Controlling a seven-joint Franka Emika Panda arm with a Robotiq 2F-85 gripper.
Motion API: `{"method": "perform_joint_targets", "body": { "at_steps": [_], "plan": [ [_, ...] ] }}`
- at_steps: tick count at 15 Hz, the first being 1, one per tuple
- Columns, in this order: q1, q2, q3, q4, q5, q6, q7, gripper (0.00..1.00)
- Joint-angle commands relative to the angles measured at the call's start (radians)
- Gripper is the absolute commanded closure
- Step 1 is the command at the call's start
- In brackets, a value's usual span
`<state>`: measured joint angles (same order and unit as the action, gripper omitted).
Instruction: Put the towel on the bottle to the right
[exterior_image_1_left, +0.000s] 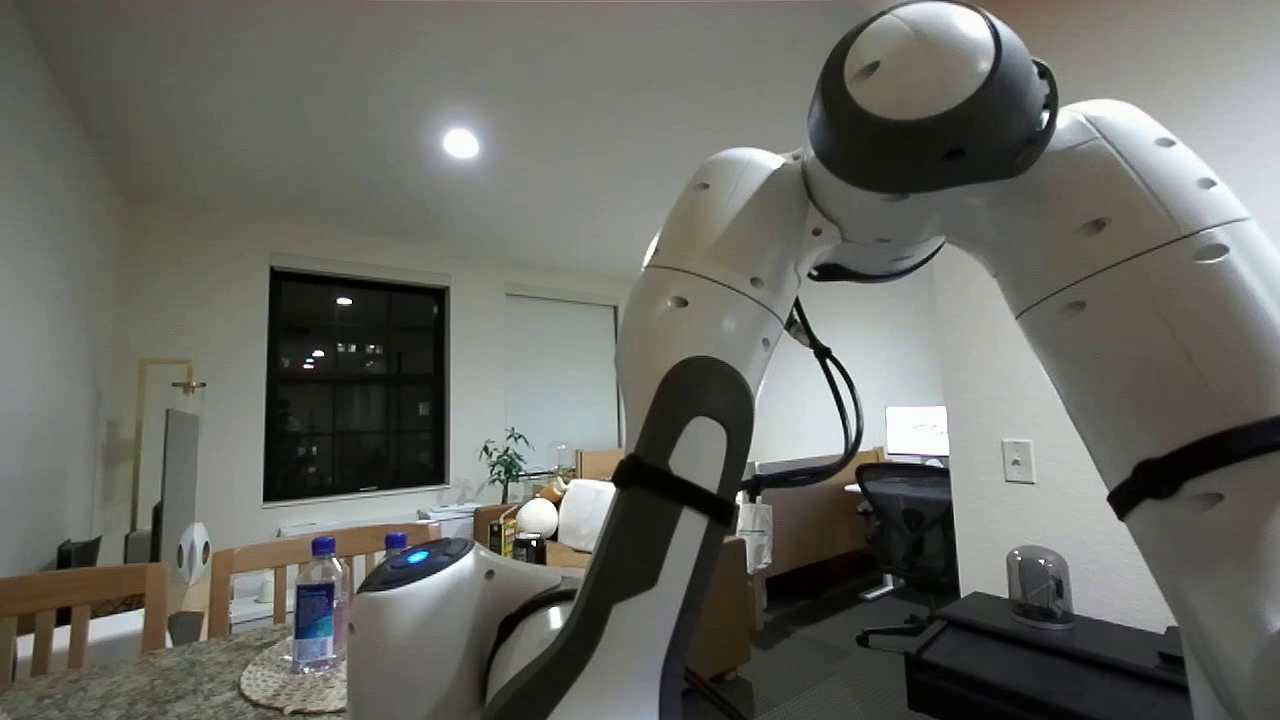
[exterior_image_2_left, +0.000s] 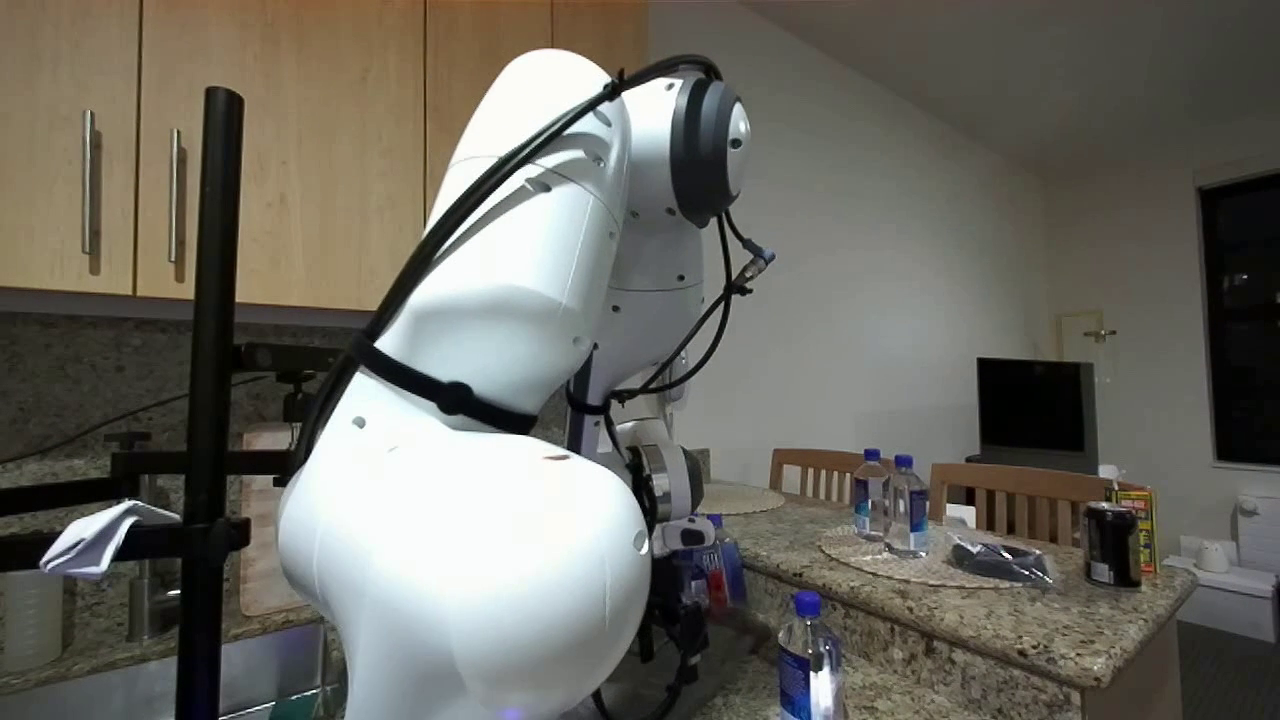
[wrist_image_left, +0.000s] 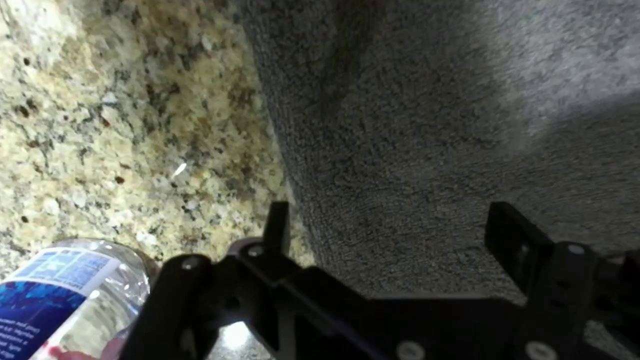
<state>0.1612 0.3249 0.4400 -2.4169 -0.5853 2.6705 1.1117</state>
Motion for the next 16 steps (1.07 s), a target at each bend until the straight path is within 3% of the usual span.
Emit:
{"method": "perform_joint_targets", "body": {
  "at_steps": [1, 7, 16],
  "plan": [
    [0.103, 0.036, -0.118, 0.065, 0.081, 0.015, -0.058, 0.00],
    [0.171, 0.129, -0.209, 0.160, 0.301, 0.046, -0.188, 0.00],
    [0.212, 0.192, -0.266, 0.210, 0.432, 0.020, -0.351, 0.00]
  ]
}}
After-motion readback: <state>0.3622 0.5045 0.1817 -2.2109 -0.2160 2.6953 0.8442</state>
